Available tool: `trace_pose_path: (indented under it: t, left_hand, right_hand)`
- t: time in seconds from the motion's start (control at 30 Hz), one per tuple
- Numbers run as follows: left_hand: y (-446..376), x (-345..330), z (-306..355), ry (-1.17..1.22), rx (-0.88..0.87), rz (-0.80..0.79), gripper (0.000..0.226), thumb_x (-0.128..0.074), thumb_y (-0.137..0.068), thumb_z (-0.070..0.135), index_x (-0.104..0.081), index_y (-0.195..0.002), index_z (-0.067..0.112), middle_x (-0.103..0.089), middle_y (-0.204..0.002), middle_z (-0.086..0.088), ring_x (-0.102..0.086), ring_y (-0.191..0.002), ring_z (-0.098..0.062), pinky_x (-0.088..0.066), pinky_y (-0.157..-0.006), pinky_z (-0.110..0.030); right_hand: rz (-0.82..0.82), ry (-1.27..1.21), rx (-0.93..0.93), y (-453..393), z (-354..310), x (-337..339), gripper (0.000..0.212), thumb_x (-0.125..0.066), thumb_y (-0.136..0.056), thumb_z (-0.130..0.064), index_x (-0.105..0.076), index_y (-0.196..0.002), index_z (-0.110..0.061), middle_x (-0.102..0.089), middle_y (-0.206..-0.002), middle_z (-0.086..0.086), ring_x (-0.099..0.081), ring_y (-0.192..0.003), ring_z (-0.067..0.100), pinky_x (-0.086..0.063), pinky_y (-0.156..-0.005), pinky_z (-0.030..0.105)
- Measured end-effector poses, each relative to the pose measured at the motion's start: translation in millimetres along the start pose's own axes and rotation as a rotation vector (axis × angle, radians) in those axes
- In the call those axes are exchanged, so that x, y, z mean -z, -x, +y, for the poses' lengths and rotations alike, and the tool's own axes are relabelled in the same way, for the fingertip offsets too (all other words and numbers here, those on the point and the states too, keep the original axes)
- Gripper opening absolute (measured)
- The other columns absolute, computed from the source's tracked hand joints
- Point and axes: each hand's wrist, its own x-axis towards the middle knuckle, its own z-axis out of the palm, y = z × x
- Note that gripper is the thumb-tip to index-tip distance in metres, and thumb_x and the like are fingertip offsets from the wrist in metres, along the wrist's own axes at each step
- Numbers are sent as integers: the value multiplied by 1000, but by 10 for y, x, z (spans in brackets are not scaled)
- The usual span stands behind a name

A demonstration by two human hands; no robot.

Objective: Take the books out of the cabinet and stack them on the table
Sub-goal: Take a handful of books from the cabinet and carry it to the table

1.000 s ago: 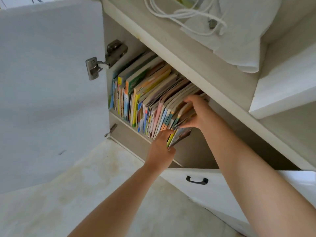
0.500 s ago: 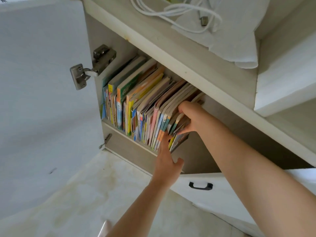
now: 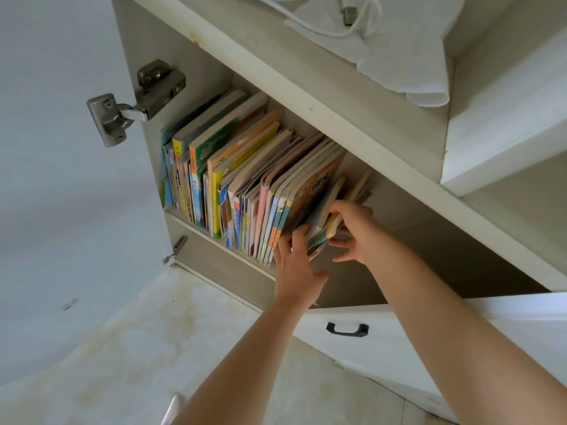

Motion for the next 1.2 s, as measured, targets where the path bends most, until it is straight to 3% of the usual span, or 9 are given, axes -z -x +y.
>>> trace_pose_path:
  t: [0.17, 0.33, 0.47, 0.6, 0.7, 0.83, 1.03, 1.13, 1.2]
  left_hand:
    - [-189, -105, -212, -158, -78, -44, 83, -74, -79, 21, -24, -145, 29, -42, -145, 0, -43, -133, -23, -46, -104, -42]
    - [-221, -137, -395, -256, -241, 71, 64, -73, -79, 20, -44, -137, 21, -60, -130, -4, -57, -119, -27, -53, -94, -42]
    - [-11, 15, -473, -297, -295, 121, 60, -73, -76, 29, -49, -131, 22, -64, -122, 1, -64, -106, -21, -53, -80, -29]
    - [331, 347, -631, -366, -311, 147, 61, -69, -72, 39, -47, -128, 31, -66, -118, 7, -66, -99, -19, -53, -69, -27]
    - [467, 513, -775, -359, -286, 139, 60, -61, -71, 49, -47, -127, 32, -67, -114, 10, -66, -95, -16, -52, -67, -27]
    - [464, 496, -830, -196, -273, 133, 59, -62, -77, 50, -45, -131, 31, -65, -121, 6, -64, -106, -18, -56, -81, -32]
    - [418, 413, -830, -78, -251, 195, 53, -58, -82, 43, -43, -132, 35, -67, -116, 3, -65, -99, -19, -59, -80, -33]
    - [394, 443, -913, -46, -215, 189, 56, -59, -82, 44, -46, -135, 30, -68, -116, 2, -66, -98, -18, -60, -80, -34]
    - [374, 457, -955, -59, -222, 176, 58, -58, -83, 45, -49, -135, 22, -68, -118, 0, -67, -99, -20, -60, -80, -37]
  right_hand:
    - [-38, -24, 82, -47, 142, 101, 41, -58, -86, -19, -50, -127, -16, -60, -113, 17, -65, -92, 33, -49, -86, 55]
    - [-83, -97, 101, 25, 198, 125, 35, -53, -89, -8, -51, -123, -12, -57, -114, 21, -63, -91, 36, -59, -72, 47]
    - [-143, -80, 76, 228, 270, 74, 31, -53, -90, -5, -51, -120, -11, -58, -112, 21, -63, -96, 38, -59, -79, 51]
    - [-277, -80, 49, 492, 496, 4, 23, -52, -91, -4, -54, -111, -16, -64, -101, 15, -68, -87, 31, -58, -82, 50]
    - [-290, -21, 151, 616, 757, -172, 42, -62, -87, -9, -47, -120, -30, -66, -108, 5, -69, -94, 25, -61, -76, 47]
    - [-292, 3, 232, 626, 849, -255, 57, -70, -84, -18, -38, -128, -36, -61, -116, -4, -66, -101, 19, -61, -76, 44]
    - [-339, 71, 152, 482, 736, -89, 35, -49, -94, -48, -40, -126, -34, -65, -116, 0, -66, -103, 19, -55, -87, 43]
    - [-299, -8, 136, 333, 674, 41, 15, -45, -100, -21, -44, -113, -29, -73, -98, 5, -71, -94, 20, -52, -94, 45]
    - [-253, 8, 149, 232, 646, 48, 37, -50, -95, -2, -39, -121, -27, -71, -103, 10, -71, -91, 21, -52, -95, 48]
